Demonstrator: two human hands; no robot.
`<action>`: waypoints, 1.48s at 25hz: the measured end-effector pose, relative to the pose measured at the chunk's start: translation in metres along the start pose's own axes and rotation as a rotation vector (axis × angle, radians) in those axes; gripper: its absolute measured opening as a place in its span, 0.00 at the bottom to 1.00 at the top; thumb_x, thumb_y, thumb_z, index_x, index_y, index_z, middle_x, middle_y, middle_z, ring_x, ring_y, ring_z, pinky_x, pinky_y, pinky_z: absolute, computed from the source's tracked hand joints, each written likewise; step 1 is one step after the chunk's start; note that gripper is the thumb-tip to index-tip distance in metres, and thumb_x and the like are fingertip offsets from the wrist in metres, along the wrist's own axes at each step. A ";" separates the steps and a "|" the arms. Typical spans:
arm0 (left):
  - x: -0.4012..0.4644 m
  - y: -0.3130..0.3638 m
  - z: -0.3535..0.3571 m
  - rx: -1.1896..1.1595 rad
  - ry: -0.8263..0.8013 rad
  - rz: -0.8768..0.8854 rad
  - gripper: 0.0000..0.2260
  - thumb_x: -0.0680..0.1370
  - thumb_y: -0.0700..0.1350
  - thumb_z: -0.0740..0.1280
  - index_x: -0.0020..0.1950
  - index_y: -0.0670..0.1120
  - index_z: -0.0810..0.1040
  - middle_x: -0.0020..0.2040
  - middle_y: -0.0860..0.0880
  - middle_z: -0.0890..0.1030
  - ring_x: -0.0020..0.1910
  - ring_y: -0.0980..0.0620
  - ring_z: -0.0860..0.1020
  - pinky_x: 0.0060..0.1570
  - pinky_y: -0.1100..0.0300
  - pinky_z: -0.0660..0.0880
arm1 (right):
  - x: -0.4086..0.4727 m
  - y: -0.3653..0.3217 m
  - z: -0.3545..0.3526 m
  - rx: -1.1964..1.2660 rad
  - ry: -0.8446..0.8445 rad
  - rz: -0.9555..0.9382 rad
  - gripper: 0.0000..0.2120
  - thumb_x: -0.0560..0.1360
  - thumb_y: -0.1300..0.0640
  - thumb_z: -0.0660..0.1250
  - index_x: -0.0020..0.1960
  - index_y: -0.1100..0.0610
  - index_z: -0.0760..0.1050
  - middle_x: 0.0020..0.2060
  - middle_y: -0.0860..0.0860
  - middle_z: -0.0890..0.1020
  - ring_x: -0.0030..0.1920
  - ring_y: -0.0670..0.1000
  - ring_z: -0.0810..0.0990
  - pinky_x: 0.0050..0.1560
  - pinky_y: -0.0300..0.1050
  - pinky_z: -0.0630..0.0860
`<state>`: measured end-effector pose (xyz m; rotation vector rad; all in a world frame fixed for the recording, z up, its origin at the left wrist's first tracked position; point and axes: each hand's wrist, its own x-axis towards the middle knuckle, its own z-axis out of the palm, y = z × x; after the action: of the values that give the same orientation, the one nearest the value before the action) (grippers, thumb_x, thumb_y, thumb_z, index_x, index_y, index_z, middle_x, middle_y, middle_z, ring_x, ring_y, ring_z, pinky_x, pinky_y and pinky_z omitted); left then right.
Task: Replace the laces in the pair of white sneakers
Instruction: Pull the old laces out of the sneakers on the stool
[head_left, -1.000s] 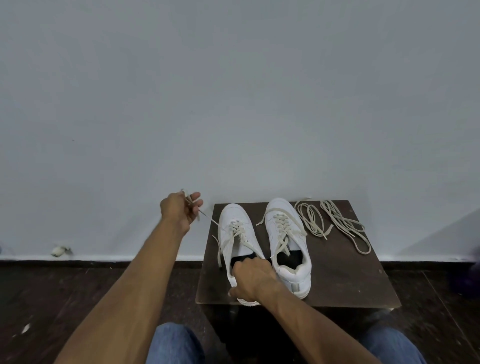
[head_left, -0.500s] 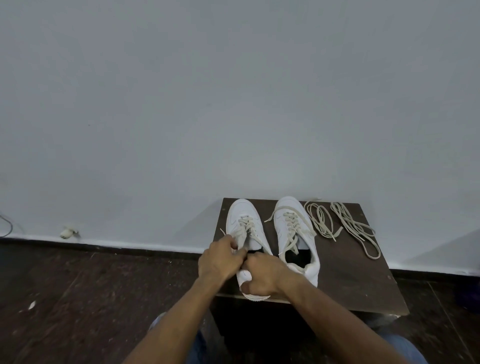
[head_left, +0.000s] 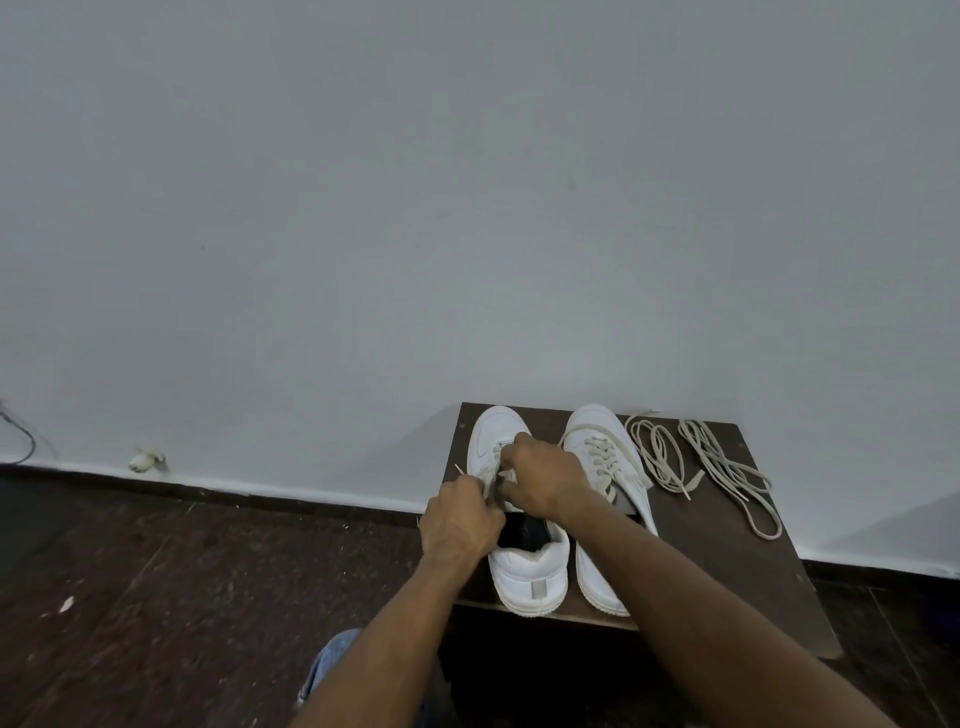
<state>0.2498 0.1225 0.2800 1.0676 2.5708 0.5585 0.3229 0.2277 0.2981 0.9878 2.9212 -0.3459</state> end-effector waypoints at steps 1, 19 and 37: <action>-0.001 0.000 0.000 -0.008 -0.003 -0.013 0.09 0.74 0.45 0.63 0.49 0.44 0.80 0.47 0.45 0.81 0.47 0.42 0.80 0.45 0.52 0.78 | 0.001 -0.004 0.001 -0.036 0.034 -0.003 0.13 0.76 0.53 0.62 0.57 0.57 0.75 0.54 0.54 0.76 0.54 0.59 0.78 0.45 0.49 0.71; -0.007 0.005 -0.002 0.038 0.011 -0.047 0.08 0.75 0.45 0.64 0.51 0.45 0.79 0.48 0.47 0.81 0.47 0.45 0.80 0.44 0.54 0.76 | -0.002 -0.008 -0.004 -0.243 0.090 -0.108 0.11 0.77 0.59 0.61 0.58 0.59 0.75 0.55 0.55 0.77 0.56 0.57 0.76 0.44 0.50 0.72; -0.008 0.005 -0.002 0.051 0.015 -0.041 0.09 0.75 0.46 0.63 0.52 0.46 0.79 0.48 0.47 0.81 0.48 0.45 0.80 0.48 0.52 0.79 | 0.003 0.003 0.009 -0.095 0.074 -0.091 0.13 0.77 0.53 0.62 0.57 0.58 0.77 0.57 0.54 0.76 0.60 0.56 0.74 0.52 0.52 0.74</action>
<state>0.2572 0.1197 0.2846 1.0286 2.6270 0.4954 0.3217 0.2301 0.2882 0.8753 3.0237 -0.1745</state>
